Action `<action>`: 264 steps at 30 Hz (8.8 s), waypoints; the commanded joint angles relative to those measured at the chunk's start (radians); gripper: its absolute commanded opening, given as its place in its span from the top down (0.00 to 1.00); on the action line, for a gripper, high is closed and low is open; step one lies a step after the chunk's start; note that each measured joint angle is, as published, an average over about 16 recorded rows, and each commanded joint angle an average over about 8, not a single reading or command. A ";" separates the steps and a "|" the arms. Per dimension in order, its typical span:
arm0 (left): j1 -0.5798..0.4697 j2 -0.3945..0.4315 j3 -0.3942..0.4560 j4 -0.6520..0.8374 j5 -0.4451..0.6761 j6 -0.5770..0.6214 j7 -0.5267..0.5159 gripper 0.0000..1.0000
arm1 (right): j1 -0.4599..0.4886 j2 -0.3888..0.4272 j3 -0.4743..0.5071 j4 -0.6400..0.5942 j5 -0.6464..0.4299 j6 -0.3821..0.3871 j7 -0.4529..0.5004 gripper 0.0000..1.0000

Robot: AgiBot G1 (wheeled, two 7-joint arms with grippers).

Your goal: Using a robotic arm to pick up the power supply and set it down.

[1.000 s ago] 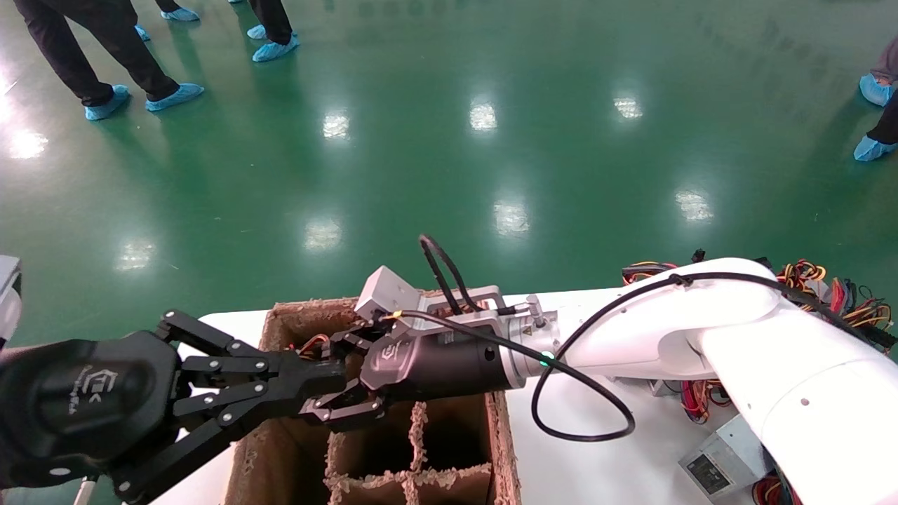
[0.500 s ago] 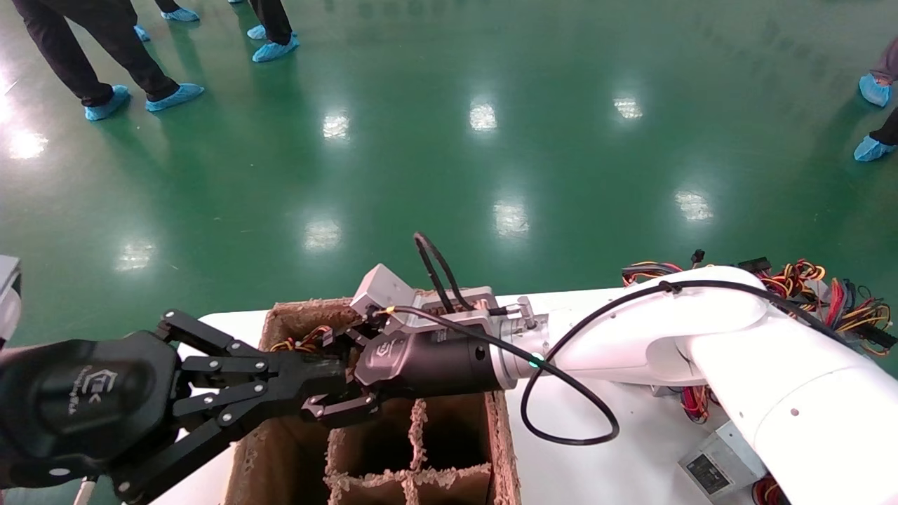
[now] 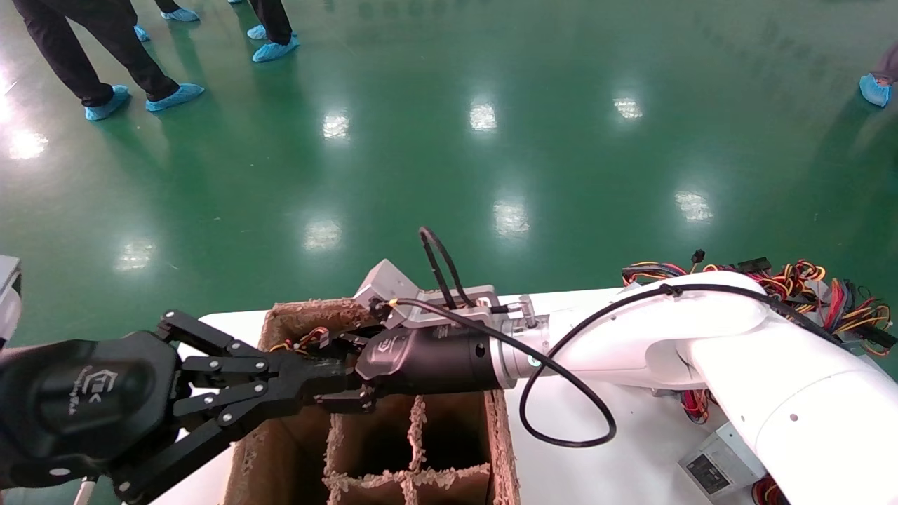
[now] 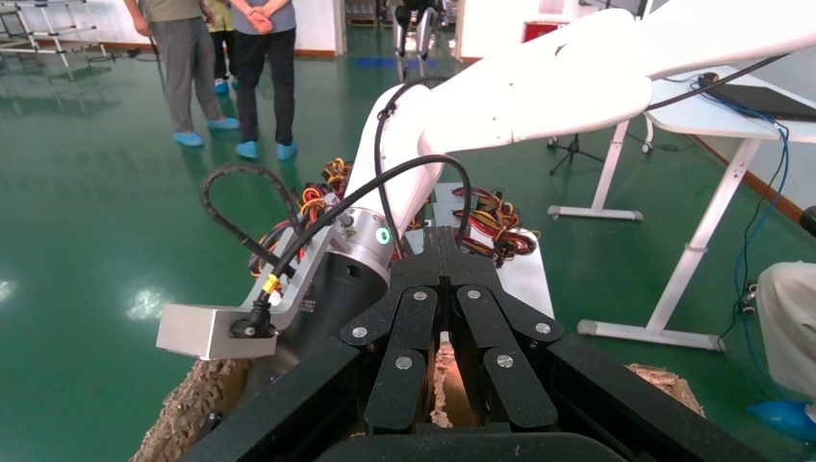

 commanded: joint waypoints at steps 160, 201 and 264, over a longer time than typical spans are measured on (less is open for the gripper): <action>0.000 0.000 0.000 0.000 0.000 0.000 0.000 1.00 | -0.683 0.909 0.296 0.403 0.696 0.142 0.046 1.00; 0.000 0.000 0.001 0.000 0.000 0.000 0.000 1.00 | -0.801 0.994 0.337 0.445 0.777 0.183 -0.045 0.00; 0.000 0.000 0.001 0.000 0.000 0.000 0.000 0.00 | -0.541 0.801 0.674 0.783 0.322 -0.185 0.057 0.00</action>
